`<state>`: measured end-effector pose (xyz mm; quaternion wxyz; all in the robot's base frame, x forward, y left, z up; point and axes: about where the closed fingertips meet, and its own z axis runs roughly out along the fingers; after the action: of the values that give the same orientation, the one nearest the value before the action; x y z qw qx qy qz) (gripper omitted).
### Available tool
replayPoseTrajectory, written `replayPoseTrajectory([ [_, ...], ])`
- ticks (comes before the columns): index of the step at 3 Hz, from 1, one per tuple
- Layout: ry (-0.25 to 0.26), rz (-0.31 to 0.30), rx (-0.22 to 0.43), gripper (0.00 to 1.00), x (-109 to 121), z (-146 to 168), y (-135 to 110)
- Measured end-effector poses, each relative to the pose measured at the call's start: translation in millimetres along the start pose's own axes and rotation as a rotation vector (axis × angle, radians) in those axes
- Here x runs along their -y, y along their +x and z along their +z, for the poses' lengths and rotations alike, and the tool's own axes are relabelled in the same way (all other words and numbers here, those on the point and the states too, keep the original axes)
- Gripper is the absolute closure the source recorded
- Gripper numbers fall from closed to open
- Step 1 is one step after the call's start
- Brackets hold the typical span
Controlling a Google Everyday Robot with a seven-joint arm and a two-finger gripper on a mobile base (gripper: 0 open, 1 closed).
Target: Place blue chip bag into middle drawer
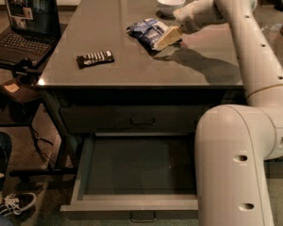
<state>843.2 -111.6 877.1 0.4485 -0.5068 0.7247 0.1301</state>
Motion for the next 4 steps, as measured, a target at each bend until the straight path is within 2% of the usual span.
replayPoseTrajectory([
  [1, -0.003, 0.0, 0.002, 0.0, -0.8, 1.5, -0.6],
  [2, -0.103, 0.043, 0.03, 0.0, -22.1, 26.6, 10.1],
  [3, -0.118, 0.048, 0.031, 0.0, -25.5, 29.8, 13.0],
  [4, -0.118, 0.048, 0.031, 0.16, -25.5, 29.8, 13.0],
])
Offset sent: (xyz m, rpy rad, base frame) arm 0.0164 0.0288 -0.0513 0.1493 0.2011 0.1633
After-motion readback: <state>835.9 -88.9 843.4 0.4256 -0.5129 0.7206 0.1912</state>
